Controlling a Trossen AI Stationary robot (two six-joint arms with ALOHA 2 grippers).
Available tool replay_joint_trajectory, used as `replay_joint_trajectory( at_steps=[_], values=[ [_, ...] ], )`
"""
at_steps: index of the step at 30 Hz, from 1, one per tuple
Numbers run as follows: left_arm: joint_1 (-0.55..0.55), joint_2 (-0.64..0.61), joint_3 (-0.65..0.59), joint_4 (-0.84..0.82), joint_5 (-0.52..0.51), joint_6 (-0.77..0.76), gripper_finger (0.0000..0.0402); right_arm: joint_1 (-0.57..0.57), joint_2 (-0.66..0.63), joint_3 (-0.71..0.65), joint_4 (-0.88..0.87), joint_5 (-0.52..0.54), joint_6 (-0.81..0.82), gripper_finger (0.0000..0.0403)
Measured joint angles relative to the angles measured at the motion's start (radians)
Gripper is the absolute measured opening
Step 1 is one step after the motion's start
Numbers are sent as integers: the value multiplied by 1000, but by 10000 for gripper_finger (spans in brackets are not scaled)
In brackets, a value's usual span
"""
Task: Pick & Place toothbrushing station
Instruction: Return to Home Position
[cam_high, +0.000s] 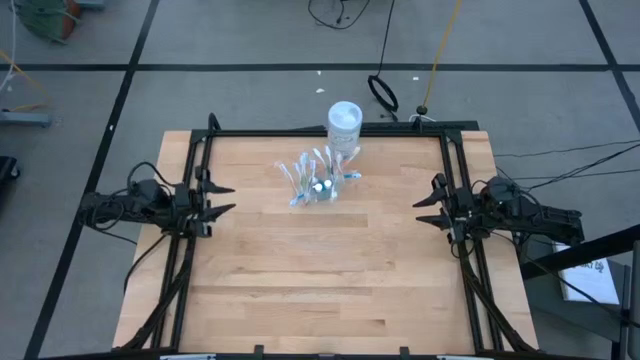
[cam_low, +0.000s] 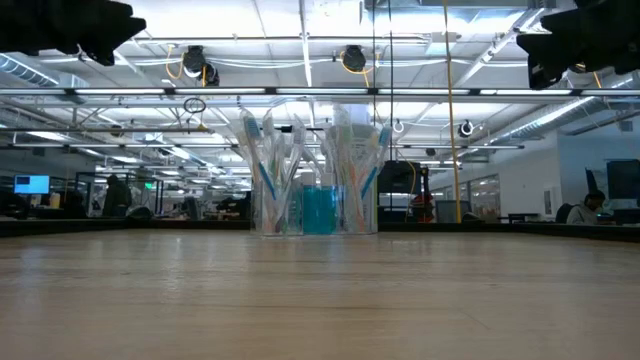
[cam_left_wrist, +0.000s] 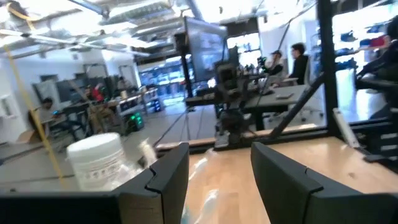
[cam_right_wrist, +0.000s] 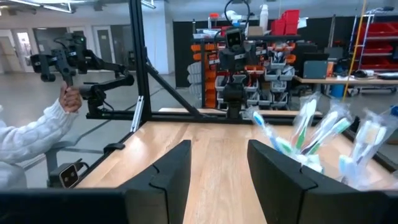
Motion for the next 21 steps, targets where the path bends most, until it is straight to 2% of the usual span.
replay_joint_trajectory(
  at_steps=[5, 14, 21],
  values=[
    [0, 0, -44, 83, 12, 4, 180, 0, -19, -63, 50, -30, 22, 151],
    [0, -1, -212, 321, 19, -11, 179, 0, -19, -127, 121, -45, 33, 151],
    [0, 1, -211, 330, 63, -12, 179, 0, -18, -188, 212, -45, 34, 153]
  ],
)
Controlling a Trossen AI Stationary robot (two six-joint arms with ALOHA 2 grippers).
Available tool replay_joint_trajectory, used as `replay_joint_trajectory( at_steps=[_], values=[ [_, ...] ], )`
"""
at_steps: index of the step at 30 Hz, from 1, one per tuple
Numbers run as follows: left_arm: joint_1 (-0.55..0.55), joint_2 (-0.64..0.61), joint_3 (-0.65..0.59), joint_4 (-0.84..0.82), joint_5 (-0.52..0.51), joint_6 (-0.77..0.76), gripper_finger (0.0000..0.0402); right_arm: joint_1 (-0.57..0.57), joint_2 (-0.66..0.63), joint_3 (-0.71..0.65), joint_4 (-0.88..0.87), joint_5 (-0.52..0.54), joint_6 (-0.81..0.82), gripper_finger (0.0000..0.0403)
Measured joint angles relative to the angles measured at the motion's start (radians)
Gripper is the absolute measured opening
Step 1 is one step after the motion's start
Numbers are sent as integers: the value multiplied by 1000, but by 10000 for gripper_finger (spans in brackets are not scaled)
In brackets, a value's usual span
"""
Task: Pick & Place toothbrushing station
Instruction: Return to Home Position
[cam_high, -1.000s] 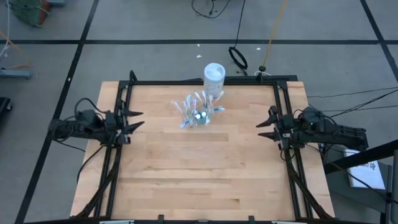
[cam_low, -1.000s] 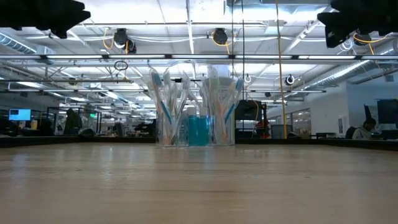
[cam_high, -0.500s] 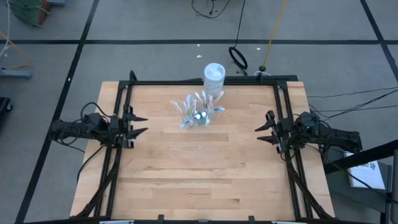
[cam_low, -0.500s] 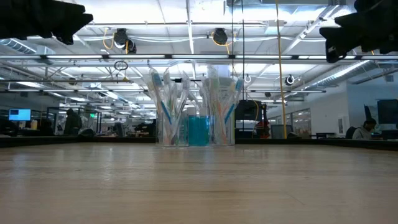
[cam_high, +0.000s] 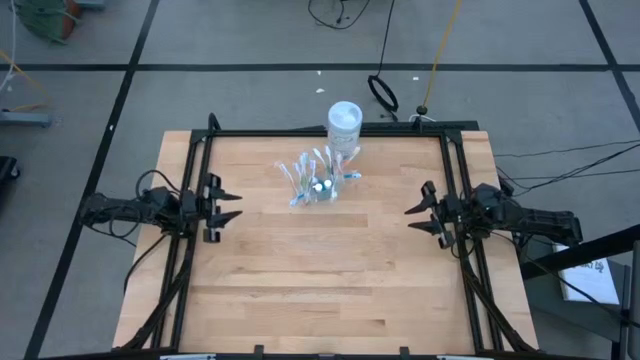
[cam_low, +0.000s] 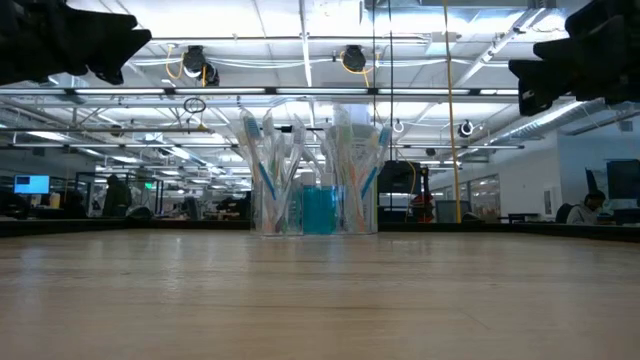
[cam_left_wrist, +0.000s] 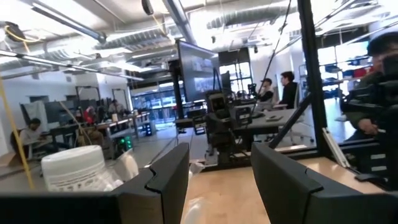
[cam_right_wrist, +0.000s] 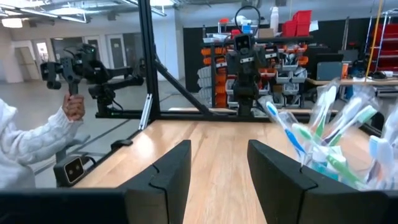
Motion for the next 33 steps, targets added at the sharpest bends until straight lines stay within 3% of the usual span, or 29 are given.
replay_joint_trajectory(
  at_steps=[33],
  values=[
    [0, 0, 0, -6, -2, -14, 179, 0, 0, -67, 6, 3, 29, 153]
  ],
)
